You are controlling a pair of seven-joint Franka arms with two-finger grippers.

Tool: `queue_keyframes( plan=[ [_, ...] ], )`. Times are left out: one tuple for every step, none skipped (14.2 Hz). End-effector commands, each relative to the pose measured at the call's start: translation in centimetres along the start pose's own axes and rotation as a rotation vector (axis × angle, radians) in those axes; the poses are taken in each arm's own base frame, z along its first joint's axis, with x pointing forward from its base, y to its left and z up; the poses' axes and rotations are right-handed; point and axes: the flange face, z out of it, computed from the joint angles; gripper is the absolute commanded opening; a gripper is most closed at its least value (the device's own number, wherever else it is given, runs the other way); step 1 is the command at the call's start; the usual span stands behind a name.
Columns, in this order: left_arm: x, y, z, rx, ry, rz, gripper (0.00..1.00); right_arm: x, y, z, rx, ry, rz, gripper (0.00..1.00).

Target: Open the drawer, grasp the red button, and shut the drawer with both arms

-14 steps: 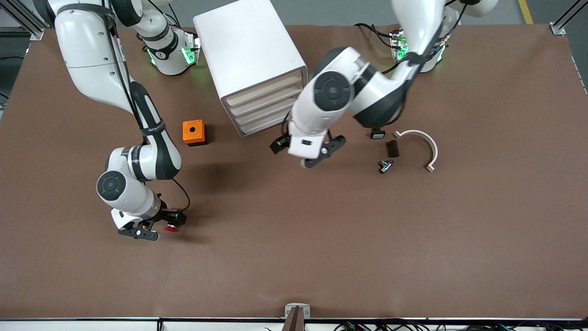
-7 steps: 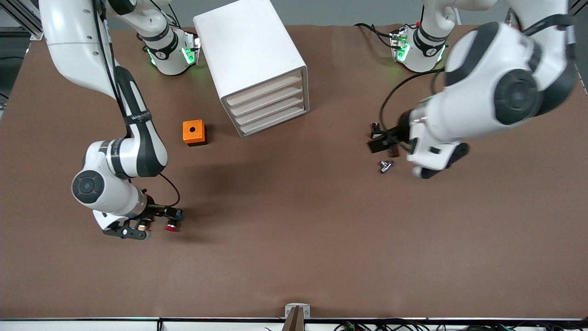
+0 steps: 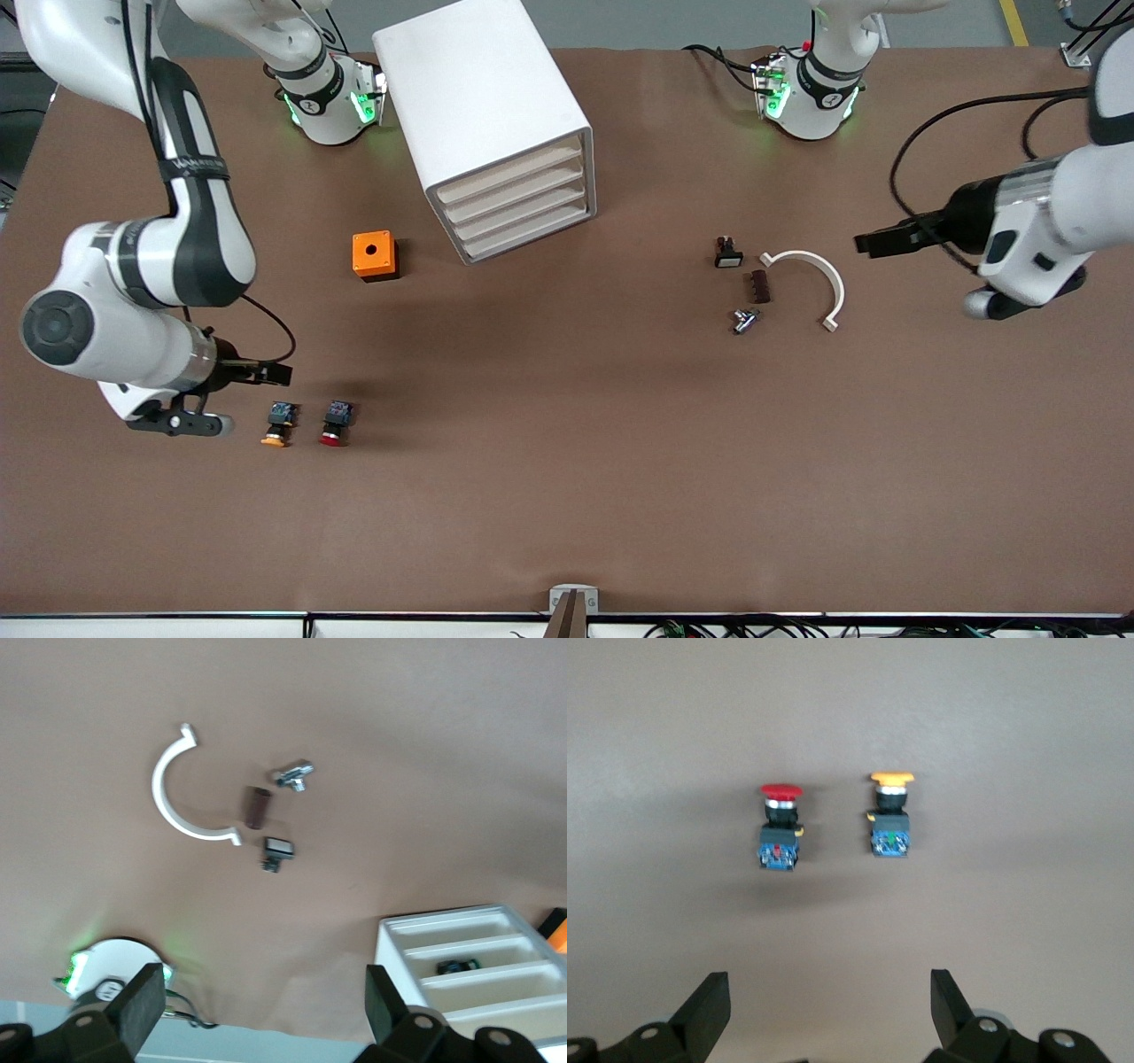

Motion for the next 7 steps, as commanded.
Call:
queue_keyframes(
  plan=[
    [-1.0, -3.7, 0.4, 0.033, 0.022, 0.058, 0.99, -2.5, 1.0, -4.4, 0.009, -0.012, -0.009, 1.00],
    [-0.7, -4.5, 0.2, 0.028, 0.039, 0.077, 0.99, -3.3, 1.5, -5.9, 0.011, -0.016, -0.005, 1.00],
    [-0.2, -5.2, 0.0, 0.018, 0.057, 0.087, 0.99, -4.0, 1.9, -7.2, 0.015, -0.015, -0.003, 1.00],
    [0.1, -5.2, -0.4, 0.008, 0.091, 0.091, 0.99, -4.7, 2.2, -8.5, 0.018, -0.018, -0.007, 1.00],
    [0.7, -5.2, -0.7, -0.003, 0.125, 0.093, 0.99, -5.2, 2.4, -9.8, 0.019, -0.025, -0.025, 1.00],
    [1.1, -5.1, -0.9, -0.010, 0.158, 0.092, 0.99, -5.6, 2.7, -11.2, 0.020, -0.032, -0.036, 1.00],
    [1.5, -4.7, -1.2, -0.009, 0.197, 0.096, 0.99, -5.8, 3.2, -12.3, 0.020, -0.043, -0.034, 1.00]
  ],
)
